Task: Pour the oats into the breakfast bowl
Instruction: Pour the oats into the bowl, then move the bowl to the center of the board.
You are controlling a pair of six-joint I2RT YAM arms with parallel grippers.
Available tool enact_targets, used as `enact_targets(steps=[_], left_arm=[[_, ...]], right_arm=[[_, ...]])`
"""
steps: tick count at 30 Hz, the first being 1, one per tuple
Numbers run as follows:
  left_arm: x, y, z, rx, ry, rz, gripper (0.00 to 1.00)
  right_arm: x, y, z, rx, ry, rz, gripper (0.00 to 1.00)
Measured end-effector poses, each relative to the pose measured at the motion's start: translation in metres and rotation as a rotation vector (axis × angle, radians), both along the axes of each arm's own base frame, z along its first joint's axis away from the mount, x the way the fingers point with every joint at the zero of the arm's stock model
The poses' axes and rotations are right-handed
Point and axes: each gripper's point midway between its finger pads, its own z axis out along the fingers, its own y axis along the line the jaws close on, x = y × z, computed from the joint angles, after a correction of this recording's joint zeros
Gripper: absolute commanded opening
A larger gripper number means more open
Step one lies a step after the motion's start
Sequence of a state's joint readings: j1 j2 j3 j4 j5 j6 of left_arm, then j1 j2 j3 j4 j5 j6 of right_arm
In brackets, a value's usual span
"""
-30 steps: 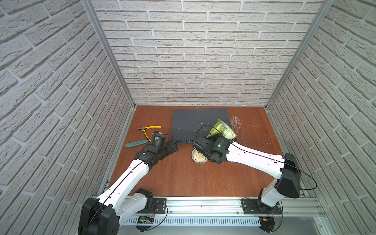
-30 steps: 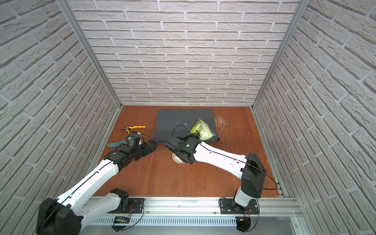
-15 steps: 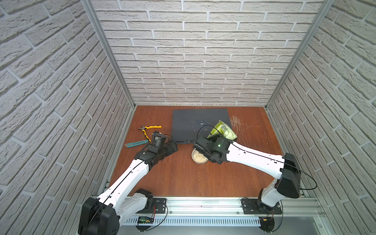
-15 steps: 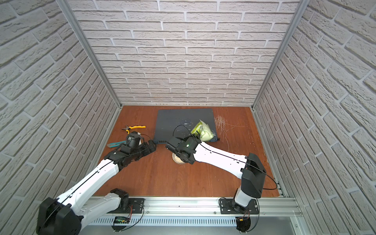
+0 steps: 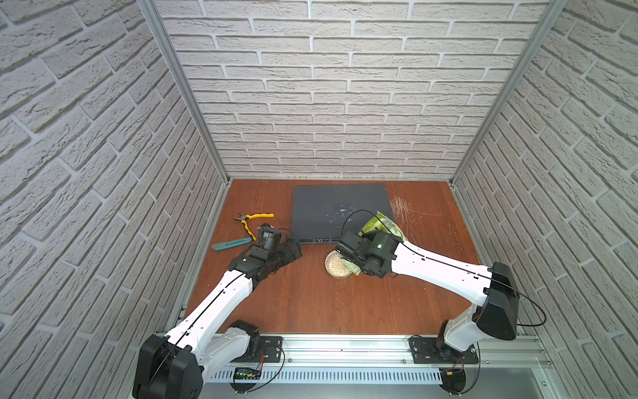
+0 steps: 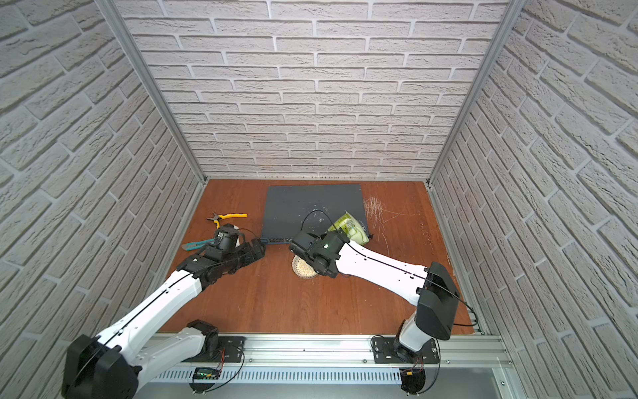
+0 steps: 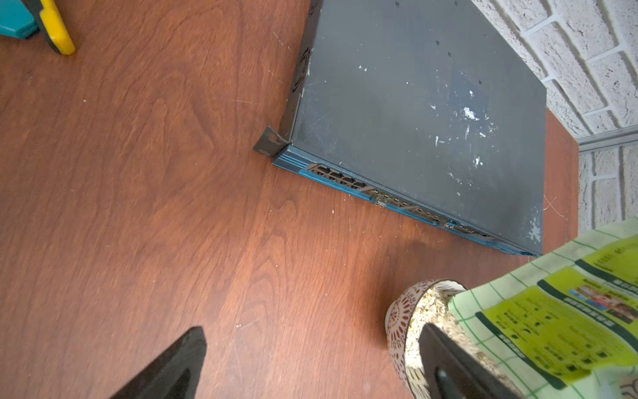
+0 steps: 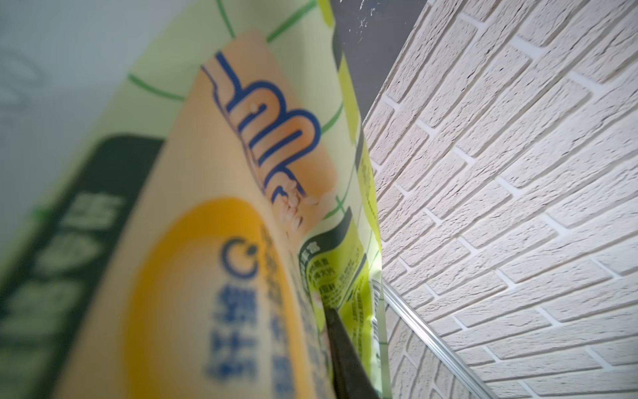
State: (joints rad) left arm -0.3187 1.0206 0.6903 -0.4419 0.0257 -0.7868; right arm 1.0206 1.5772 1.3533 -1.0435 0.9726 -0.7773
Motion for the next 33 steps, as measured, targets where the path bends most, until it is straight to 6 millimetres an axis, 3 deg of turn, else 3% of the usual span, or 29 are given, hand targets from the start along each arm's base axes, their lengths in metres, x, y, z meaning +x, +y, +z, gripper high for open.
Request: enact_targets(steps=[9, 18, 24, 33], left_arm=[[0.001, -0.001, 0.003, -0.006, 0.0, -0.003, 0.98], [0.001, -0.001, 0.006, -0.007, 0.001, -0.004, 0.98], [0.0, -0.001, 0.008, -0.007, -0.001, -0.005, 0.98], [0.0, 0.0, 0.01, -0.006, -0.007, -0.005, 0.98]], right_arm=[[-0.014, -0.028, -0.019, 0.182, 0.093, -0.116, 0.04], [-0.034, -0.049, -0.051, 0.461, 0.262, -0.263, 0.03], [-0.043, -0.05, -0.066, 0.685, 0.355, -0.349, 0.04], [-0.043, -0.04, -0.068, 1.013, 0.436, -0.394, 0.04]])
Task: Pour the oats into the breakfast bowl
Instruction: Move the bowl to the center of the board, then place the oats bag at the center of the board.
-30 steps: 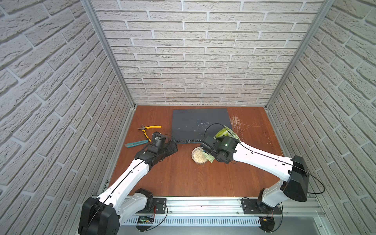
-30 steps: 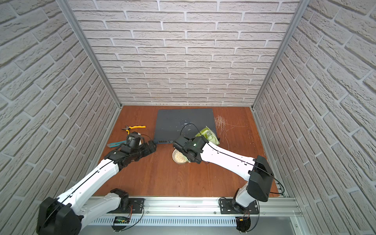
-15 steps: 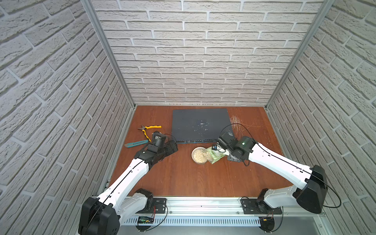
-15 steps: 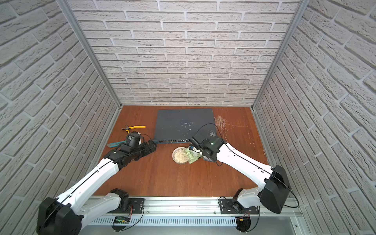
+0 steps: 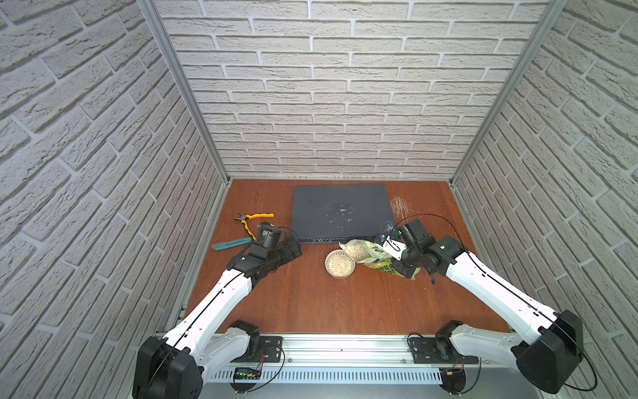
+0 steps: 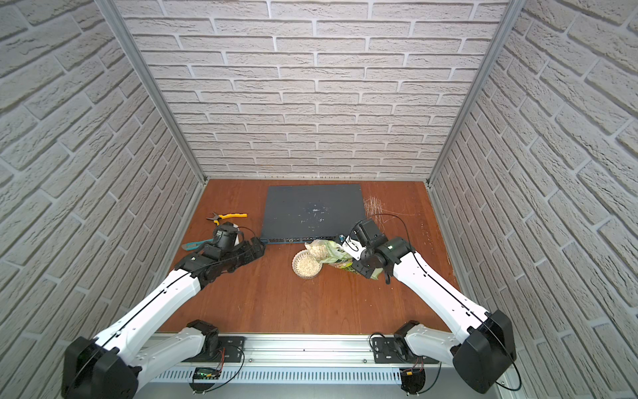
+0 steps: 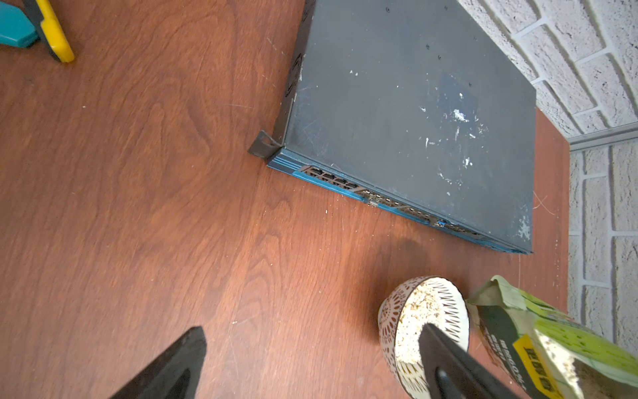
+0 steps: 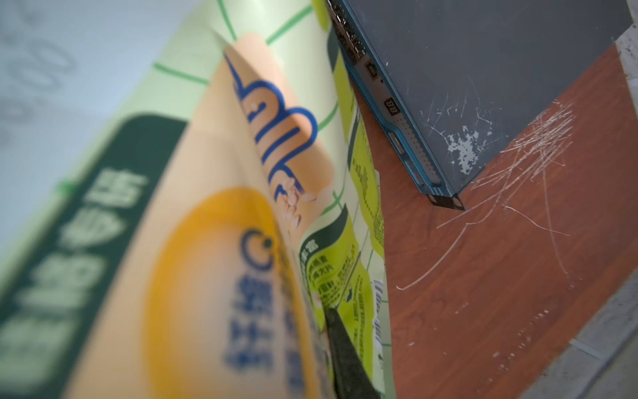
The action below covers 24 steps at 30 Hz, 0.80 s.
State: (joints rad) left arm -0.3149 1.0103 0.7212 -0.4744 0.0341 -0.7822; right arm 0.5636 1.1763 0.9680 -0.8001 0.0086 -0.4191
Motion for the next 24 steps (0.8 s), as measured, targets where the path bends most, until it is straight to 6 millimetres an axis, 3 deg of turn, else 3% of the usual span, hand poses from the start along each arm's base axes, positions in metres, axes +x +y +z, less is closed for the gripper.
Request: enact_targets(steps=[13, 20, 24], left_arm=[[-0.003, 0.027, 0.012, 0.016, -0.032, 0.056, 0.98], [-0.003, 0.046, 0.028, 0.029, -0.074, 0.07, 0.98], [-0.001, 0.053, 0.038, 0.031, -0.107, 0.069, 0.98]], right_arm=[[-0.005, 0.055, -0.012, 0.315, 0.12, 0.048, 0.04], [0.005, 0.102, -0.022, 0.437, 0.127, 0.108, 0.03], [0.014, 0.127, -0.027, 0.511, 0.116, 0.136, 0.19]])
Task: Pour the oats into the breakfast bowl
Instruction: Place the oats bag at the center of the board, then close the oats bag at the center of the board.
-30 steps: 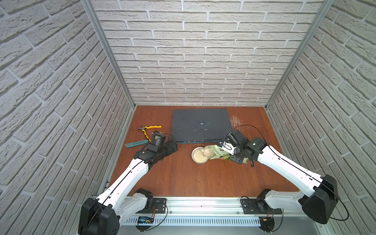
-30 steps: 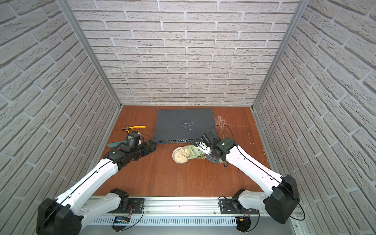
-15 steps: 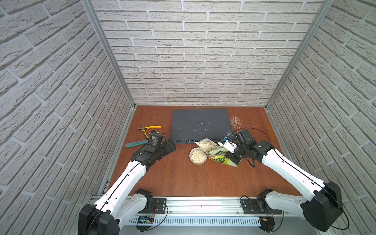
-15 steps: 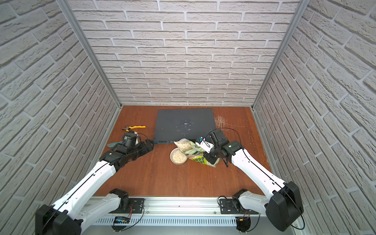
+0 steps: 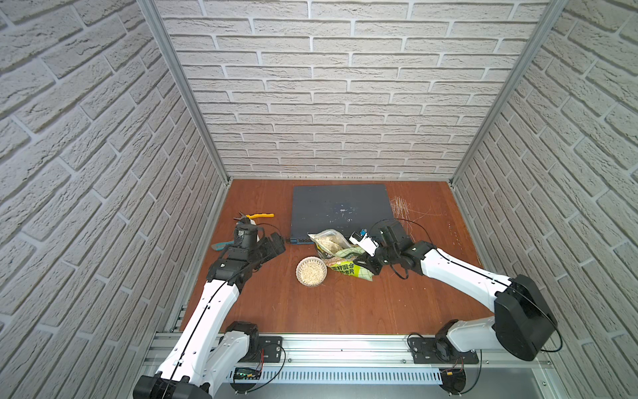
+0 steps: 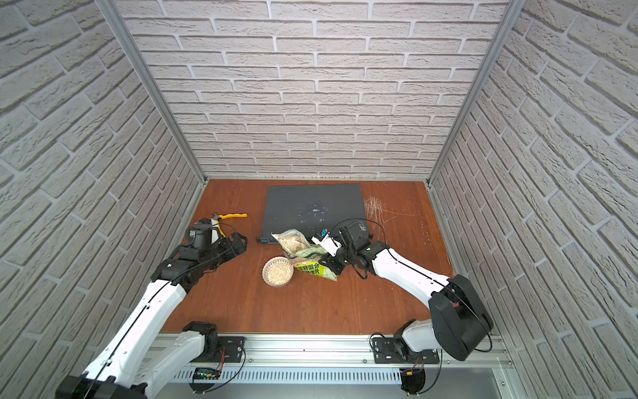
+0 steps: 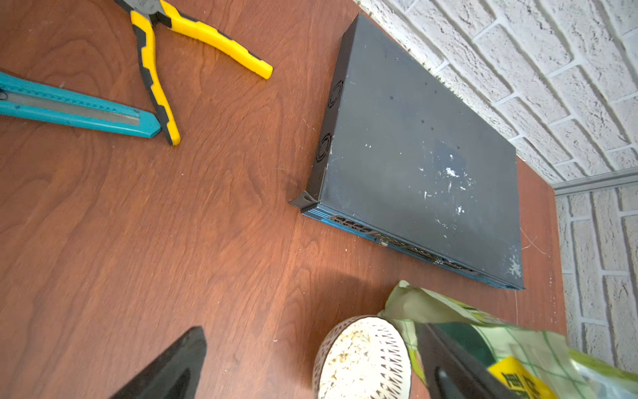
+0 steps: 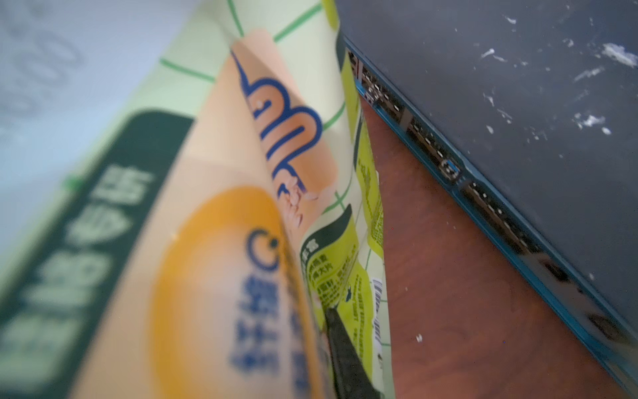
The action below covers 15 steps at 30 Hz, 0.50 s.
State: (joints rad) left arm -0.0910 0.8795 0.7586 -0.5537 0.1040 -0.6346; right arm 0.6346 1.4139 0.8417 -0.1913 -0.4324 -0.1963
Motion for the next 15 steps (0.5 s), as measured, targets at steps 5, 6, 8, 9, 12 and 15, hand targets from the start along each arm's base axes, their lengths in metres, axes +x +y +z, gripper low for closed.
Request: enact_targets(steps=[5, 6, 8, 9, 12, 15], left_arm=[[0.001, 0.002, 0.009, -0.006, -0.027, -0.015, 0.98], [0.002, 0.001, 0.009, -0.008, -0.029, -0.02, 0.98], [0.001, 0.0, 0.009, -0.009, -0.03, -0.03, 0.98], [0.001, -0.001, 0.009, -0.008, -0.031, -0.038, 0.98], [0.003, -0.003, 0.014, 0.0, -0.05, -0.069, 0.98], [0.007, -0.006, 0.027, 0.015, -0.11, -0.106, 0.98]], right_arm=[[0.006, 0.009, 0.002, 0.049, -0.029, 0.006, 0.48], [0.007, 0.009, 0.003, 0.053, -0.034, 0.006, 0.51], [0.008, 0.006, 0.003, 0.055, -0.043, 0.003, 0.58], [0.007, 0.004, 0.003, 0.055, -0.047, 0.0, 0.6], [0.004, -0.003, 0.014, 0.06, -0.076, 0.0, 0.67], [0.001, -0.009, 0.036, 0.078, -0.134, 0.004, 0.68]])
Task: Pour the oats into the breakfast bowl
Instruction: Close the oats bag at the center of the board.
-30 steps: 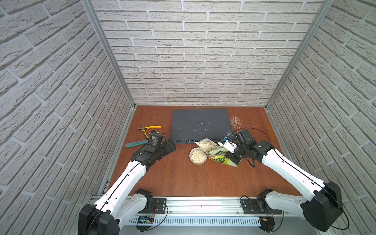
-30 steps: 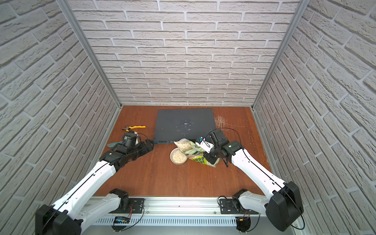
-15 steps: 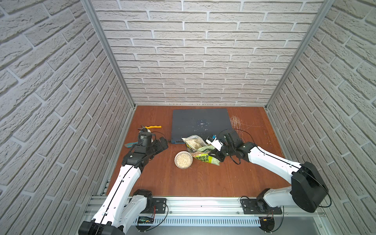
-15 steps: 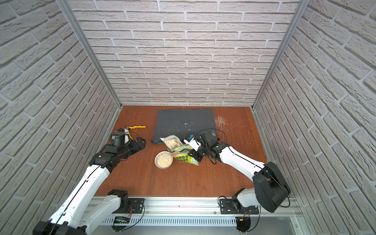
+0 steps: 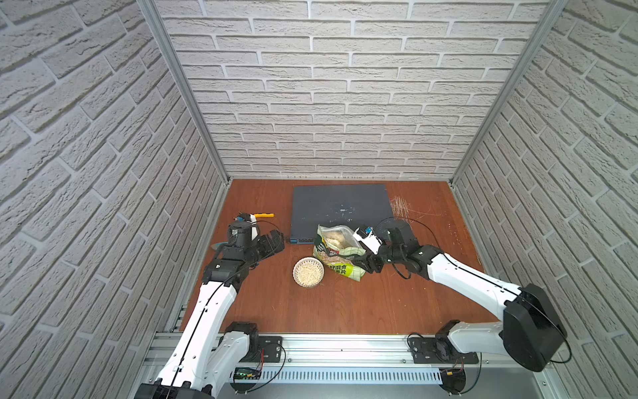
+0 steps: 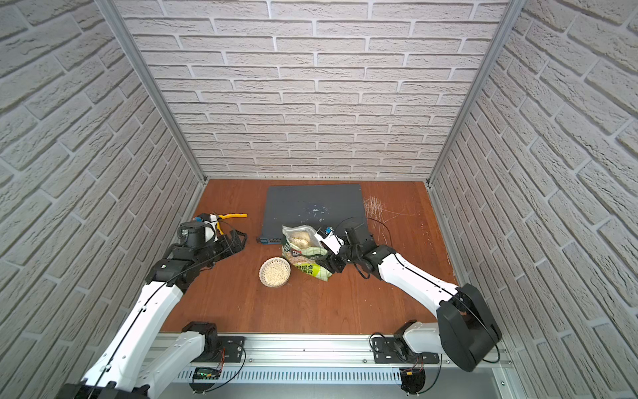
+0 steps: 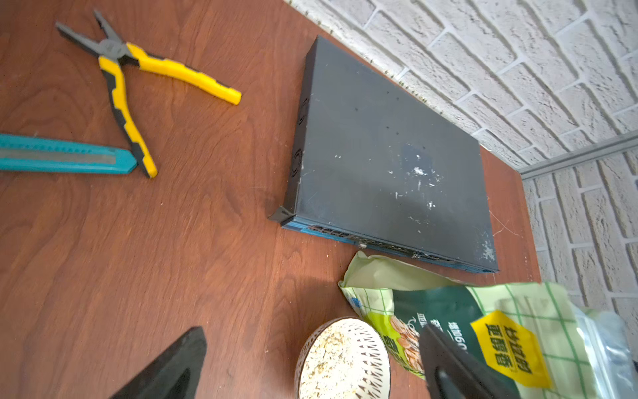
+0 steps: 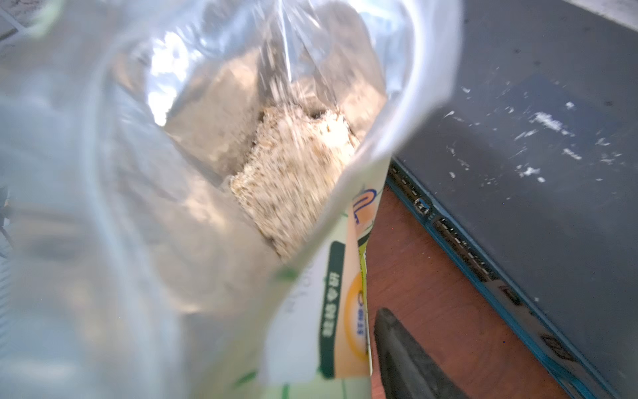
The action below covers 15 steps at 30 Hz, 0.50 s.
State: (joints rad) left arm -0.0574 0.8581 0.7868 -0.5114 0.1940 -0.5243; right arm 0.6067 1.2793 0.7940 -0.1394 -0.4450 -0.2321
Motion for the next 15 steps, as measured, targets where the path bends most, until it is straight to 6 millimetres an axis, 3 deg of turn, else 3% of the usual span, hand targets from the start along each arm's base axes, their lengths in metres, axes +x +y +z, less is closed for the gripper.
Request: enact_targets(steps=[2, 5, 8, 10, 15], left_arm=[[0.004, -0.002, 0.012, 0.01, -0.062, -0.026, 0.98], [0.012, -0.007, 0.031, 0.021, -0.156, -0.065, 0.98], [0.02, -0.014, 0.05, 0.036, -0.253, -0.114, 0.98], [0.024, -0.02, 0.061, 0.05, -0.314, -0.157, 0.98], [0.03, -0.048, 0.082, 0.124, -0.464, -0.336, 0.98]], right_arm=[[-0.003, -0.003, 0.012, 0.005, -0.025, 0.007, 0.64], [-0.006, -0.005, 0.02, -0.002, -0.04, 0.02, 0.5], [-0.009, -0.005, 0.021, -0.015, -0.035, 0.032, 0.28], [-0.009, -0.005, 0.023, -0.021, -0.032, 0.041, 0.07], [-0.004, -0.009, 0.026, -0.07, -0.03, 0.038, 0.04]])
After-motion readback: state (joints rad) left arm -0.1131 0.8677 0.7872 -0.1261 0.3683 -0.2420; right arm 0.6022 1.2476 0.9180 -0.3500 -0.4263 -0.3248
